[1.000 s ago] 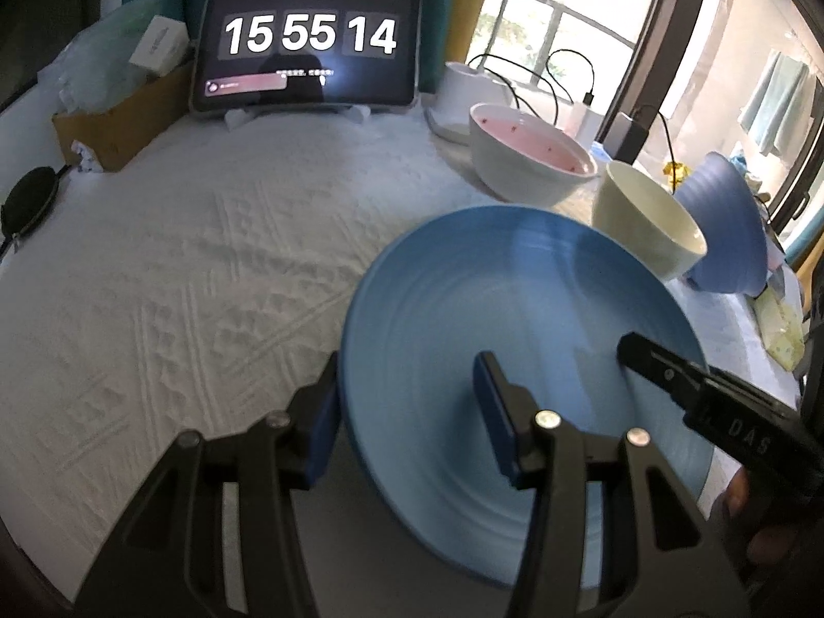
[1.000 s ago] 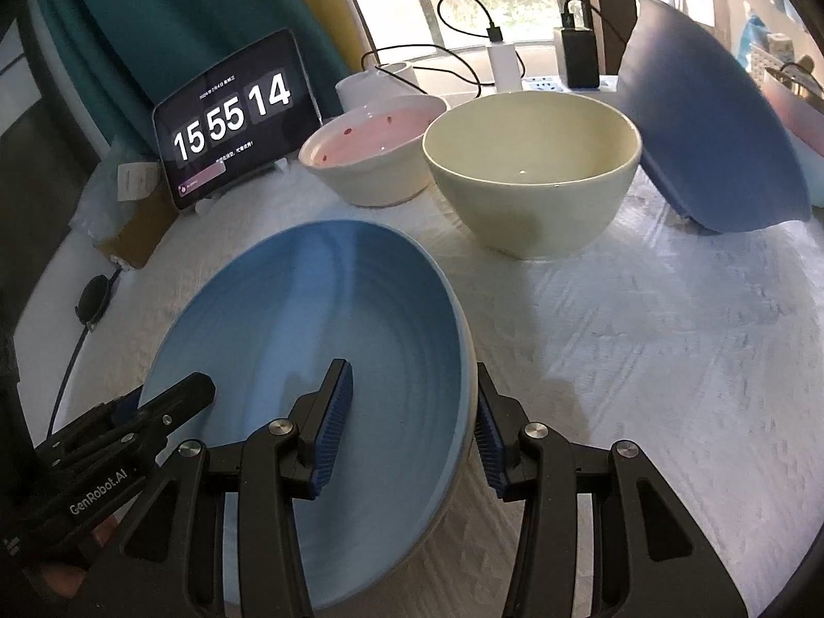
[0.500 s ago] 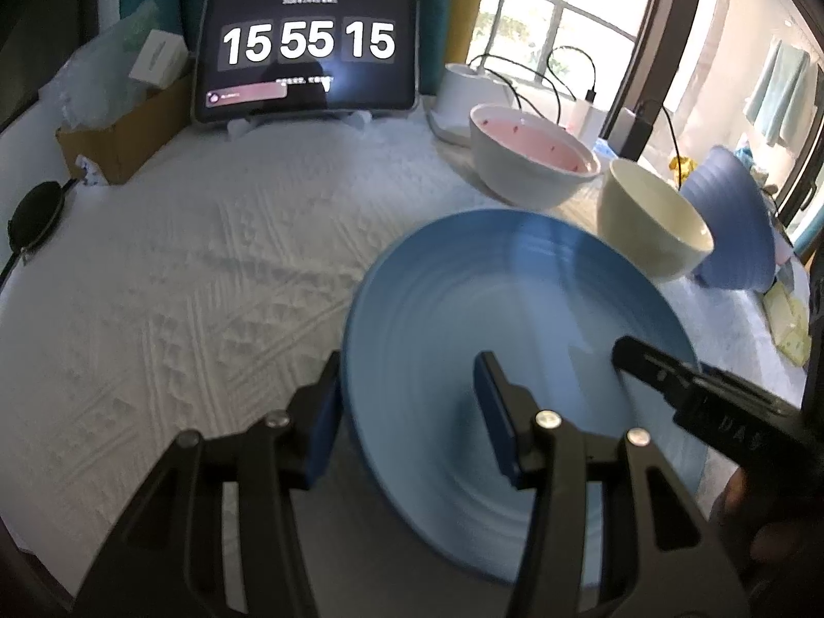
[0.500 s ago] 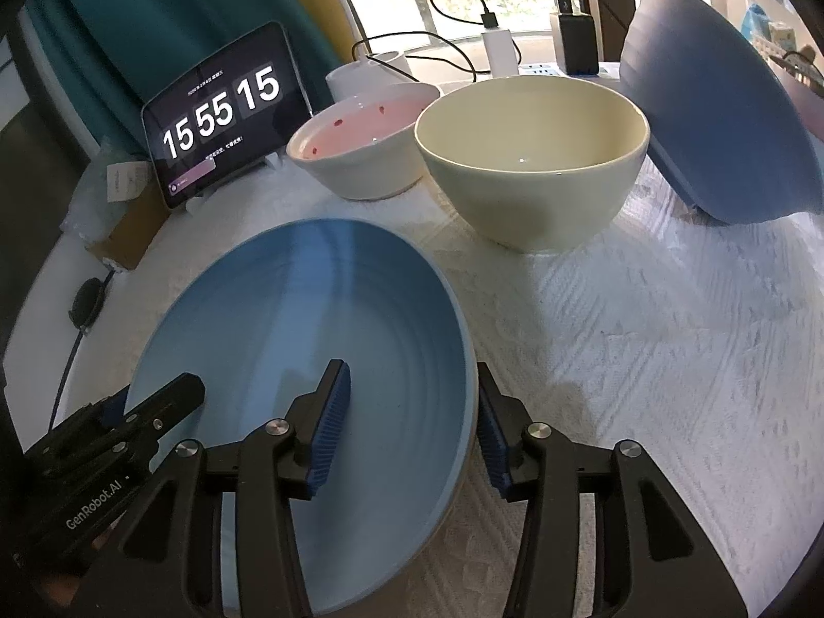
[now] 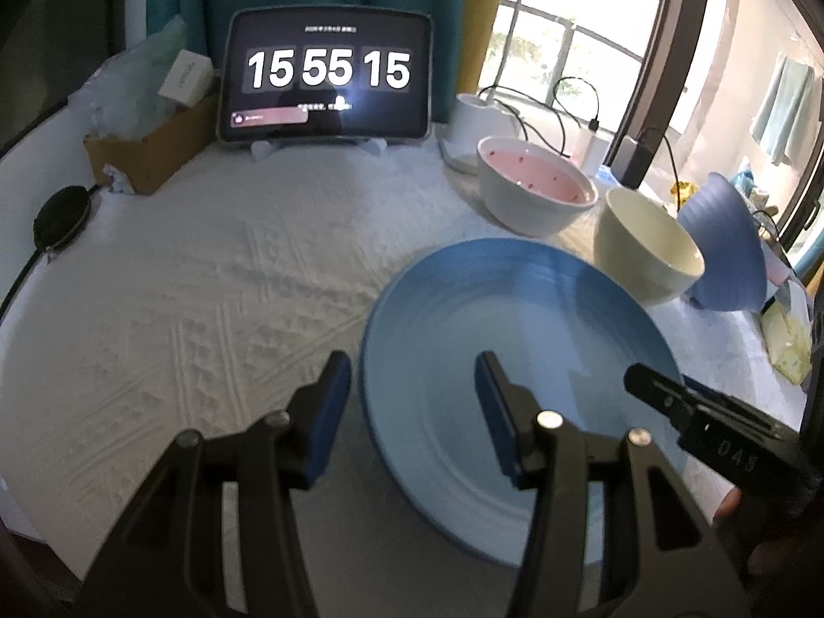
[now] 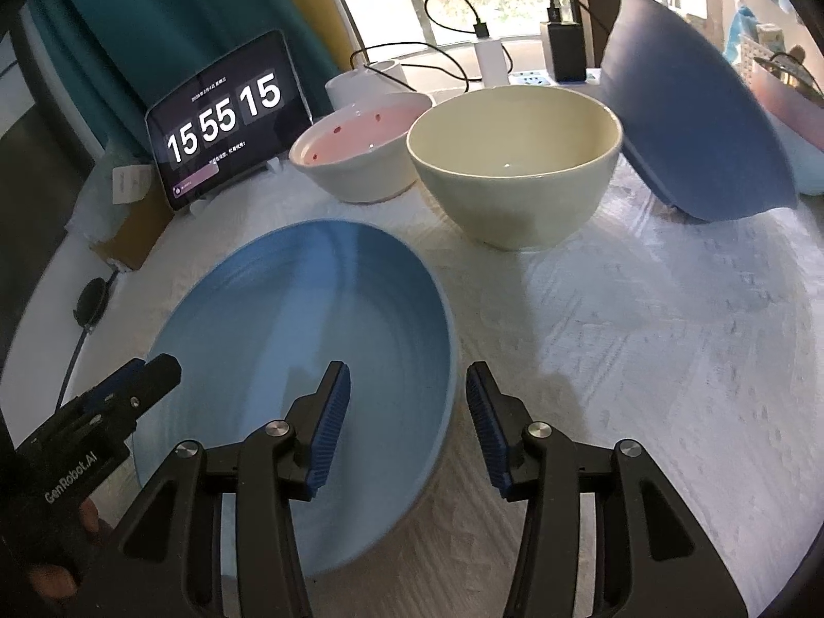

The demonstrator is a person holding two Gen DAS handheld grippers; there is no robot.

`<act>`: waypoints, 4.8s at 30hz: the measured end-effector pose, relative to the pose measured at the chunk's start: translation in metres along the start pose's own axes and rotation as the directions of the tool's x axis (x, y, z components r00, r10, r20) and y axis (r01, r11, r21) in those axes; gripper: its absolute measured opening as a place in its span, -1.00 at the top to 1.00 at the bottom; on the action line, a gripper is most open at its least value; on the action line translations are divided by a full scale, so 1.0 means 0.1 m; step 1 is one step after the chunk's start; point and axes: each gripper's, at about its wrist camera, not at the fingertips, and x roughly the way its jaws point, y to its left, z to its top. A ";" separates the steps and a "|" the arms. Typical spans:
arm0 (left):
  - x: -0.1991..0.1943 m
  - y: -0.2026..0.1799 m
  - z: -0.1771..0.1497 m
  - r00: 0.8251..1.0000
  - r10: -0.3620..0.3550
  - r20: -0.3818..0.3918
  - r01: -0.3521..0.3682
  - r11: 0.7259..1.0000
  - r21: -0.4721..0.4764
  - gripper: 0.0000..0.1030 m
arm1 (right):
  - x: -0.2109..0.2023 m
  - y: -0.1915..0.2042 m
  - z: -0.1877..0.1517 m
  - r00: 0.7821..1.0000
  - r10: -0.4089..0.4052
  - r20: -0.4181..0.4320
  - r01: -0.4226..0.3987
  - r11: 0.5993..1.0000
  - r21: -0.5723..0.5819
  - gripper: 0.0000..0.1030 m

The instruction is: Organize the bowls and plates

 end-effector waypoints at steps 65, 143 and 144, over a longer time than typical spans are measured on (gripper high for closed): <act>-0.26 -2.14 0.10 0.956 -0.273 0.110 0.213 0.899 0.382 0.00 | -1.19 -1.75 0.11 0.941 -0.169 0.294 0.103 0.969 0.224 0.04; 0.05 -2.48 -0.11 0.940 -0.339 0.035 0.299 0.869 0.394 0.29 | -1.19 -1.91 -0.20 0.950 -0.193 0.246 0.142 0.967 0.213 0.67; 0.04 -2.46 -0.11 0.940 -0.340 0.024 0.304 0.870 0.388 0.29 | -1.21 -1.89 -0.21 0.949 -0.193 0.248 0.142 0.967 0.211 0.67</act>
